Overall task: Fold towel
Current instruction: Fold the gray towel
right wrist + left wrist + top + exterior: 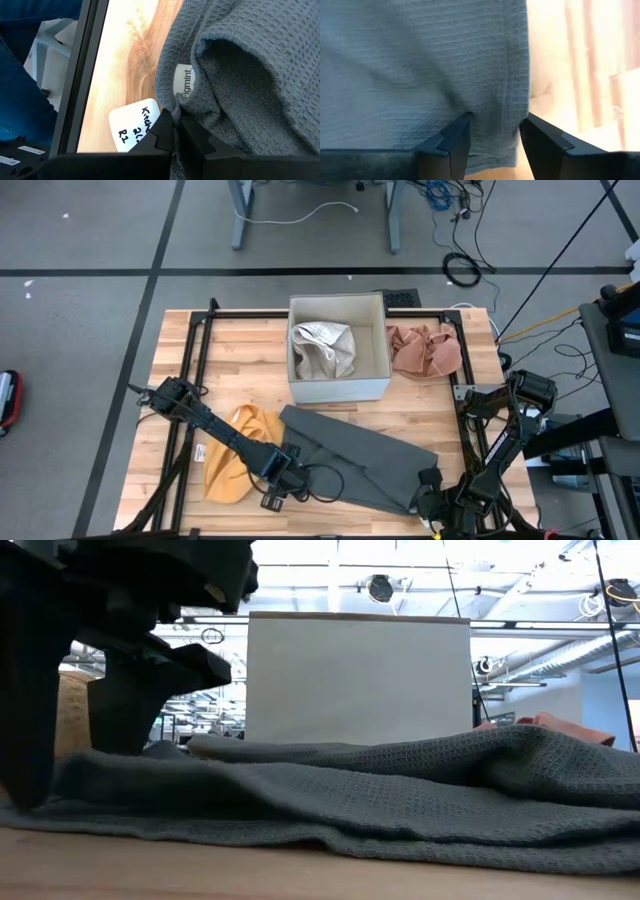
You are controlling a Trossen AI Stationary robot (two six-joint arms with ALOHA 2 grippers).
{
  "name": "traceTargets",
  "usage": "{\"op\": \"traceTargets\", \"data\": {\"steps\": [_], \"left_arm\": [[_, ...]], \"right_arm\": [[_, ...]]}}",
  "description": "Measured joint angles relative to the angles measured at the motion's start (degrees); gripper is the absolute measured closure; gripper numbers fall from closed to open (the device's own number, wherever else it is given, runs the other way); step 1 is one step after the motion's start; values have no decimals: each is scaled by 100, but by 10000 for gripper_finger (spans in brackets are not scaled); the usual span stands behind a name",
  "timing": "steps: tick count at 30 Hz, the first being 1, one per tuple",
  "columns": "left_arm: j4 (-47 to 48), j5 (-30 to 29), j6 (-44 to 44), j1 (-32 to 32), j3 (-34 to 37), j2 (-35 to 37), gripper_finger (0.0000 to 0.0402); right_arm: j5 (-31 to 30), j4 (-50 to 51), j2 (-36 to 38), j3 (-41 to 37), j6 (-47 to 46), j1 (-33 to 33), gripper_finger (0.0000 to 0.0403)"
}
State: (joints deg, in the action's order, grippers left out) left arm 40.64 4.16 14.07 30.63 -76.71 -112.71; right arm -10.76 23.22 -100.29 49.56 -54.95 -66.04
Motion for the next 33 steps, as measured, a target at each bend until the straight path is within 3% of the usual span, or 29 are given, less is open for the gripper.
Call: {"op": "traceTargets", "data": {"steps": [5, 13, 25, 29, 33], "left_arm": [[37, 284, 55, -65, 0, 0, 229], [52, 212, 37, 85, -2, 7, 229], [-340, -649, 36, 226, 459, 59, 232], [-398, -950, -73, 226, 481, 57, 270], [-412, -1164, -396, 215, 487, 48, 354]], "right_arm": [[0, 2, 0, 0, -25, 0, 395], [-3, 2, 0, 0, -17, -2, 394], [-13, 2, 0, 0, -31, -7, 394], [-13, 2, 0, 0, -21, -7, 394], [-15, 2, 0, 0, -9, -7, 394]]}}
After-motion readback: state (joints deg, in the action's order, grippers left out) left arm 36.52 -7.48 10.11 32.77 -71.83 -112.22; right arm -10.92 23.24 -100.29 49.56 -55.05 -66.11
